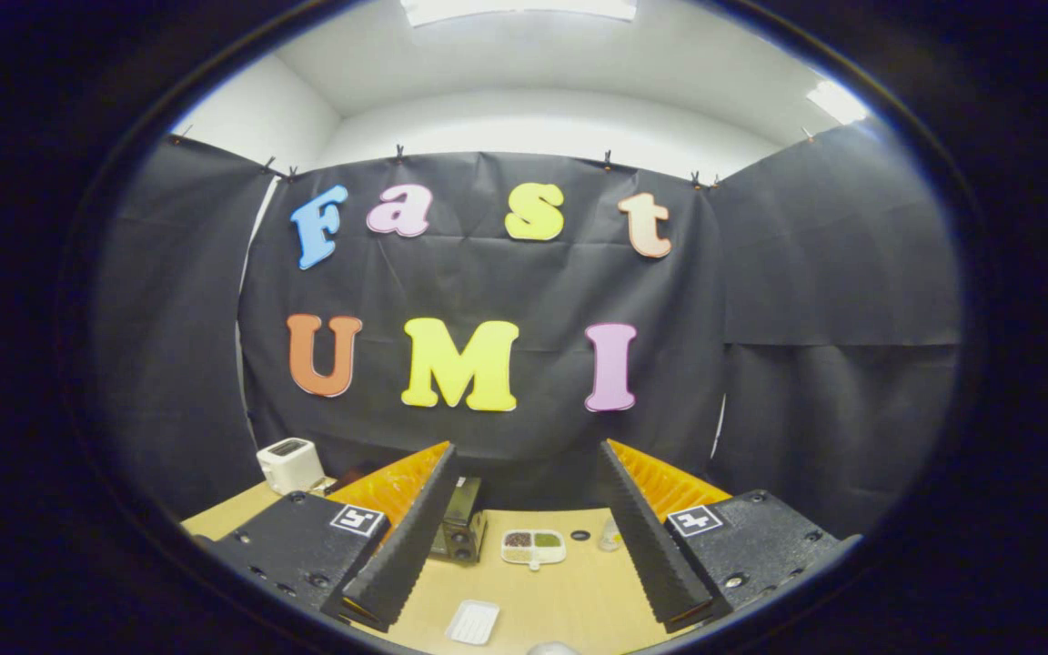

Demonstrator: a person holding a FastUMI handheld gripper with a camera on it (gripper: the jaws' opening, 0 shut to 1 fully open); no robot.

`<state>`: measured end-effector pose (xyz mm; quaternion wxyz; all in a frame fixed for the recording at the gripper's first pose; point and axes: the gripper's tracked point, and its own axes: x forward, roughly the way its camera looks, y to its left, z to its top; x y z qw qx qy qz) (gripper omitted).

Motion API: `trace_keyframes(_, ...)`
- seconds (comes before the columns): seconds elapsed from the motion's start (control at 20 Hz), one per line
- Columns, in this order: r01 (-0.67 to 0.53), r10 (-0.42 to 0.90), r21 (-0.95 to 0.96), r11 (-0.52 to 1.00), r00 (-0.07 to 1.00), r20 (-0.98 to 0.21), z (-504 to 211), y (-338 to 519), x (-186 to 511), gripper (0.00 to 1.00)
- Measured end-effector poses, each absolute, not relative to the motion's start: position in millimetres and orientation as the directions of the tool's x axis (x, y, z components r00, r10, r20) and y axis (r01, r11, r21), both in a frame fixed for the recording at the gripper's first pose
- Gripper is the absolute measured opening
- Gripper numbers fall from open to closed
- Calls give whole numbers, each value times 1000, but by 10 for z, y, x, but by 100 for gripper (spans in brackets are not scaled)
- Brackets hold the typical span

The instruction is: Open the toaster oven, put the food inside, and close the toaster oven door.

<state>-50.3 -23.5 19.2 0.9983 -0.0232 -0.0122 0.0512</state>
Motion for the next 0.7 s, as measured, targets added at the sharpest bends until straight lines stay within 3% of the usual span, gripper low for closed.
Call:
trace_keyframes(0.15, -144, 144, -30, 989, 989, 10, 132, -138, -476, 98)
trace_keyframes(0.7, -118, 118, -5, 993, 993, 1, 73, -225, -419, 98)
